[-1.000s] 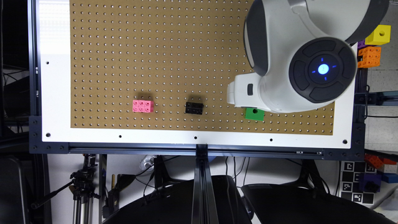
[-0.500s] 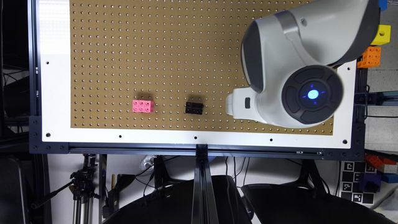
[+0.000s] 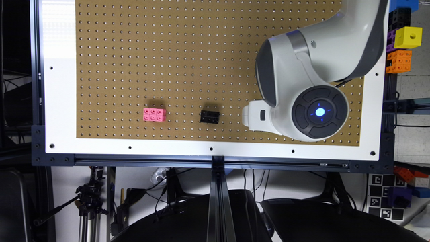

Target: Pick up green block.

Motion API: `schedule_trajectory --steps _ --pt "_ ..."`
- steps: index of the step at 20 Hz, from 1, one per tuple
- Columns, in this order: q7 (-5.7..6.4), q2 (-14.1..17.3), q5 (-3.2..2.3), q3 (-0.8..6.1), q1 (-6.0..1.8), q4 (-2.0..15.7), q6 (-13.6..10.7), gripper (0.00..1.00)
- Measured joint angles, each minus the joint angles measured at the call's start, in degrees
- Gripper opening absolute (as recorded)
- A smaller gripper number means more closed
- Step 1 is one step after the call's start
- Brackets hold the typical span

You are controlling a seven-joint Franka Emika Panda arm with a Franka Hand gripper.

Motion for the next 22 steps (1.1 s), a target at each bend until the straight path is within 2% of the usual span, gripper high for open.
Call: schedule_trajectory --steps 3,6,8,15,16,22 --pt "0.0 1.34 -0.06 -0.01 0.1 1.29 0.04 1.0" --pt "0.06 3.88 -0.66 -0.03 0.13 2.11 1.45 1.0" --pt "0.08 4.96 -0.91 -0.03 0.15 3.14 1.48 1.0" --pt "0.1 6.0 -1.03 -0.05 0.25 3.73 1.61 1.0" --pt "0.09 6.06 -1.04 -0.07 0.26 3.75 1.61 0.0" --pt "0.09 6.06 -1.04 -0.05 0.24 3.75 1.62 0.0"
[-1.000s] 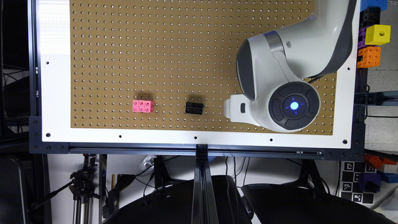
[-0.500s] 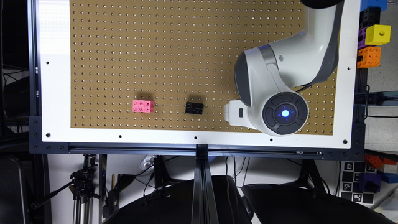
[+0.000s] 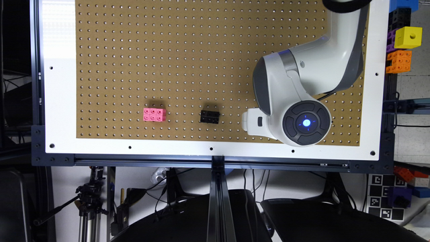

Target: Pick up green block.

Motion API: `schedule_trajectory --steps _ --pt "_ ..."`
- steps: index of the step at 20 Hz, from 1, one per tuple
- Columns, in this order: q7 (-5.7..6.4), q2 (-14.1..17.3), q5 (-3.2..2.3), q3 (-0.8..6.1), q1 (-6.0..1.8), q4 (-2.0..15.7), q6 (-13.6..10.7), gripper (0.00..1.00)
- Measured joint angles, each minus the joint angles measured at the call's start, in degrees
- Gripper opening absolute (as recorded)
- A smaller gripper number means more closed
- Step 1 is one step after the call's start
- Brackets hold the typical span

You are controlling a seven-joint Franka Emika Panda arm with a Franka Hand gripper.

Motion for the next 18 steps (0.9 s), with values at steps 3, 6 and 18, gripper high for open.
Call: schedule_trajectory --steps 3,6,18 --pt "0.01 -0.05 -0.01 -0.13 0.0 -0.01 -0.31 0.0" --pt "0.01 -0.07 -0.01 -0.19 0.0 -0.01 -0.41 0.0" --pt "0.0 -0.39 -0.15 -0.95 -0.11 -0.18 -0.73 0.0"
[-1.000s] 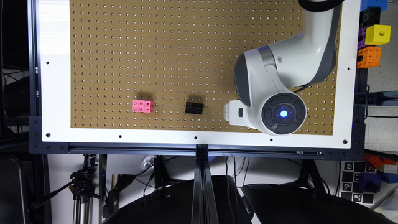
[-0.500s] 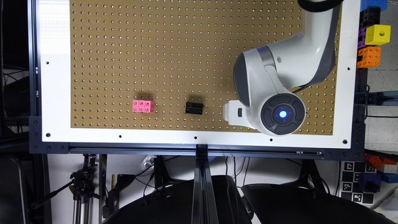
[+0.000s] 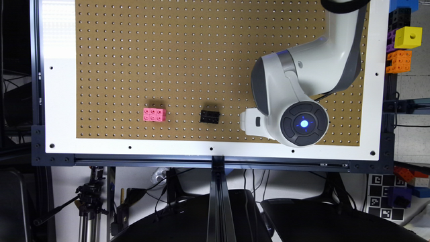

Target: Pick up green block.

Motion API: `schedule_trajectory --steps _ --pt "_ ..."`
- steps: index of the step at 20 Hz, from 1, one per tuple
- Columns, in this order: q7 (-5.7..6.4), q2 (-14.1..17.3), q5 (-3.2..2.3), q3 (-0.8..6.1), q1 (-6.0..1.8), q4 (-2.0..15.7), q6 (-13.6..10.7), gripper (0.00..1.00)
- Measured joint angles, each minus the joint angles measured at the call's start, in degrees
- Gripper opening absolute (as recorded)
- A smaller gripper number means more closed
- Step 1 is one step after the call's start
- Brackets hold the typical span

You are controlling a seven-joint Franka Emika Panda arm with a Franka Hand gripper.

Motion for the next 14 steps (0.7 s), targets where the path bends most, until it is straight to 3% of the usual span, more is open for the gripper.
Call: schedule_trajectory --steps 8,14 --pt "0.0 -2.49 -0.01 -0.22 0.0 0.02 -2.91 0.0" --pt "0.0 -5.91 -0.01 -0.22 0.04 0.02 -6.49 0.0"
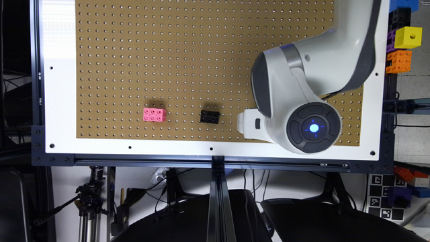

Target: Pick up green block.

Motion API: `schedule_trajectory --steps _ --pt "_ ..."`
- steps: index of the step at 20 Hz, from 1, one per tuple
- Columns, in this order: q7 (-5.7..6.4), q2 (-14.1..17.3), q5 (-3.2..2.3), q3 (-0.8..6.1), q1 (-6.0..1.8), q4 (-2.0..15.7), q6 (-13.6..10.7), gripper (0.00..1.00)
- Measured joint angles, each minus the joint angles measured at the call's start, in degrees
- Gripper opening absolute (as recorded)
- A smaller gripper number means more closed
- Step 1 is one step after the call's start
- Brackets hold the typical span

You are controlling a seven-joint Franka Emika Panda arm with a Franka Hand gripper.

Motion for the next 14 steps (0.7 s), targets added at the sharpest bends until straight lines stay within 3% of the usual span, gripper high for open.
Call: schedule_trajectory --steps 10,14 --pt "0.12 -4.82 0.0 0.11 0.05 0.01 -4.62 0.0" --pt "0.19 -5.42 0.0 0.14 0.08 0.0 -5.29 0.0"
